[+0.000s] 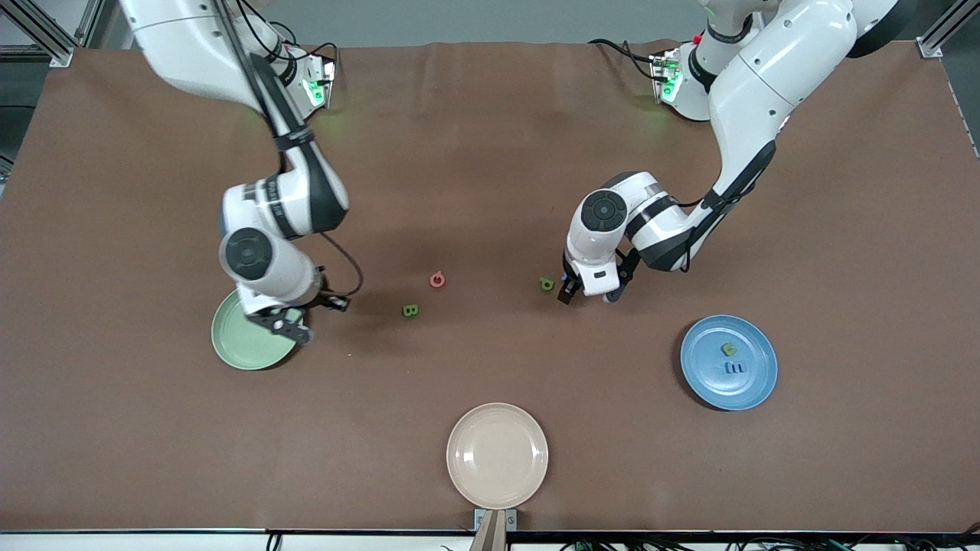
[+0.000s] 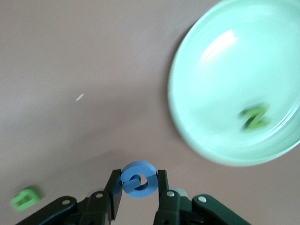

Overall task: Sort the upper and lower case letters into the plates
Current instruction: 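Open the right gripper over the green plate while the left gripper grasps the x, then open the left gripper over the blue plate while the right gripper reaches the B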

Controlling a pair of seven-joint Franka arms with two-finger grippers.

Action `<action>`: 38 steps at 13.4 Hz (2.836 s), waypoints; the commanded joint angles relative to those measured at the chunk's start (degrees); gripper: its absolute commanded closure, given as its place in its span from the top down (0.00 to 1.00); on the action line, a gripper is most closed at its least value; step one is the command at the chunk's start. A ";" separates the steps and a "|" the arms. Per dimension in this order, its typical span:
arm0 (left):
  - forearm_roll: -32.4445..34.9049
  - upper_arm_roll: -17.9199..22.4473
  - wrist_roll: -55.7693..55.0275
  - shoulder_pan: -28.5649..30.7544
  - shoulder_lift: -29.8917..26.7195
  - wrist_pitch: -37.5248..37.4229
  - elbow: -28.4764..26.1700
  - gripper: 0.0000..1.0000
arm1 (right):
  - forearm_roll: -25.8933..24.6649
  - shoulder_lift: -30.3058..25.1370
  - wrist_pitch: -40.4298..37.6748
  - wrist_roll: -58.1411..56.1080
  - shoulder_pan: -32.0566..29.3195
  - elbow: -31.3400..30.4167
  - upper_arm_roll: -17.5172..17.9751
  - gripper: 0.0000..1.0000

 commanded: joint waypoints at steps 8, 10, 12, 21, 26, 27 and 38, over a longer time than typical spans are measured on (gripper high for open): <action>1.36 -0.18 -5.08 -0.39 1.52 3.32 -0.83 0.64 | -0.81 6.17 9.85 -15.02 -9.84 -2.39 0.95 0.15; 1.27 -0.09 -5.96 -1.09 1.61 3.67 -0.74 0.57 | -0.81 6.17 9.42 -14.85 -10.02 -2.39 0.95 0.96; 1.36 -0.18 -6.05 -1.18 1.61 3.67 -0.74 0.51 | -0.81 5.82 8.45 -14.76 -10.11 -2.04 0.95 1.00; 1.44 -0.09 2.44 2.76 -3.82 1.22 0.40 0.01 | 0.33 4.76 -0.43 28.34 0.33 7.00 4.29 1.00; 1.44 -0.09 20.63 12.69 -4.71 -1.25 5.76 0.00 | 3.39 10.64 0.19 49.37 5.44 11.84 4.38 1.00; 1.44 -0.09 25.02 15.06 -4.63 -1.25 5.94 0.00 | 5.41 11.44 0.62 51.49 6.49 12.55 4.37 1.00; 3.38 0.53 38.43 23.34 -1.64 -1.77 7.26 1.00 | 3.85 14.96 6.95 57.49 11.77 11.94 4.20 0.71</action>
